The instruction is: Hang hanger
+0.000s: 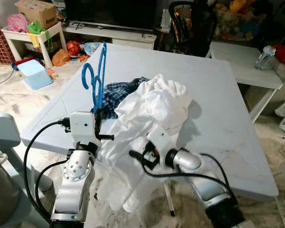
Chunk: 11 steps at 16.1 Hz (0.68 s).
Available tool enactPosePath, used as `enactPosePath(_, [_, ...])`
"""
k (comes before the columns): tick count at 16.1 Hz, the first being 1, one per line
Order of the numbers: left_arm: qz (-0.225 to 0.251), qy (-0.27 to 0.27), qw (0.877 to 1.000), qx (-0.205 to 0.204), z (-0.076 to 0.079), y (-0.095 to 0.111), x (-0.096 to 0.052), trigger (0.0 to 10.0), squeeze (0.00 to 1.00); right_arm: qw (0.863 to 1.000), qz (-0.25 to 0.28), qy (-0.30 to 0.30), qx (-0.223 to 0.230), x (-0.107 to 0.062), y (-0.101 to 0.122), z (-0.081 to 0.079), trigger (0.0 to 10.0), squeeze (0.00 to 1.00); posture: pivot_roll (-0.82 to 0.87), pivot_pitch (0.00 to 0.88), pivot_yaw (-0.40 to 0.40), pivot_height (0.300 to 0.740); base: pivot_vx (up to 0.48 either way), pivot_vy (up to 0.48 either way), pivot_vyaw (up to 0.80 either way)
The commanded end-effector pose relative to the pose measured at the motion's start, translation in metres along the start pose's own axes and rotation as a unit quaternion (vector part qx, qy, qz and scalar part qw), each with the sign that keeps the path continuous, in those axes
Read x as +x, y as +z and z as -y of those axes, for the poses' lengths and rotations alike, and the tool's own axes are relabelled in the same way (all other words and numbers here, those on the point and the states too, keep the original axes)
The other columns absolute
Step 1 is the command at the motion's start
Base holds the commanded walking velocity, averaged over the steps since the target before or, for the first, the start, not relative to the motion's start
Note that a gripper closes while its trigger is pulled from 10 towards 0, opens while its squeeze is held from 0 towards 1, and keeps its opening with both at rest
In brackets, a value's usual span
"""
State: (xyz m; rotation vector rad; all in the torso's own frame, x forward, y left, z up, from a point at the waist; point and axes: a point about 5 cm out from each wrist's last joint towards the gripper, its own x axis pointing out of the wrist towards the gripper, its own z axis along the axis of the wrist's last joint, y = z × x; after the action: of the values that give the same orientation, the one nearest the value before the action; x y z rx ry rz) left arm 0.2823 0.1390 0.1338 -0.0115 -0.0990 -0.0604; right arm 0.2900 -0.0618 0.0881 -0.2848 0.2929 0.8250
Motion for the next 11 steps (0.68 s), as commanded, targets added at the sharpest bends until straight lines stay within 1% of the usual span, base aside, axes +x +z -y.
enactPosePath(1, [0.001,-0.007,1.0,-0.002,0.004,0.002,0.002,10.0,0.0,0.999,-0.031,-0.016,-0.011,0.001,-0.013,0.003,10.0,0.0,-0.05,0.0,-0.065,0.74,0.0,0.0,0.0])
enactPosePath(2, [0.001,-0.007,1.0,-0.003,0.004,0.001,0.001,10.0,0.0,0.998,-0.048,-0.044,-0.015,0.001,-0.023,0.008,10.0,0.0,-0.05,0.0,-0.066,0.74,0.0,0.0,0.0])
enactPosePath(3, [0.001,-0.007,1.0,-0.004,0.004,0.001,0.001,10.0,0.0,0.996,-0.057,-0.061,-0.012,0.002,-0.028,0.011,8.7,0.0,-0.05,0.0,-0.066,0.74,0.0,0.0,0.0])
enactPosePath(4, [0.0,-0.007,1.0,-0.004,0.004,0.001,0.001,10.0,0.0,0.996,-0.057,-0.074,-0.004,0.003,-0.03,0.014,0.9,0.0,-0.05,0.0,-0.066,0.74,0.0,0.0,0.0])
enactPosePath(5, [0.0,-0.007,1.0,-0.004,0.004,0.001,0.001,10.0,0.0,0.995,-0.058,-0.079,-0.002,0.003,-0.03,0.014,0.0,0.0,-0.05,0.0,-0.066,0.74,0.0,0.0,0.0])
enactPosePath(7, [0.001,-0.007,1.0,-0.003,0.004,0.001,0.002,10.0,0.0,0.995,-0.061,-0.082,0.001,0.005,-0.031,0.015,0.0,0.0,-0.05,0.0,-0.066,0.74,0.0,0.0,0.0])
enactPosePath(10, [0.001,-0.007,1.0,-0.003,0.004,0.001,0.002,10.0,0.0,0.995,-0.061,-0.08,0.021,0.007,-0.035,0.014,0.0,0.0,-0.05,0.0,-0.066,0.74,0.0,0.0,0.0])
enactPosePath(11, [0.0,-0.008,1.0,-0.003,0.005,0.001,0.002,10.0,0.0,0.994,-0.062,-0.08,0.035,0.007,-0.037,0.014,0.0,0.0,-0.05,0.0,-0.066,0.74,0.0,0.0,0.0])
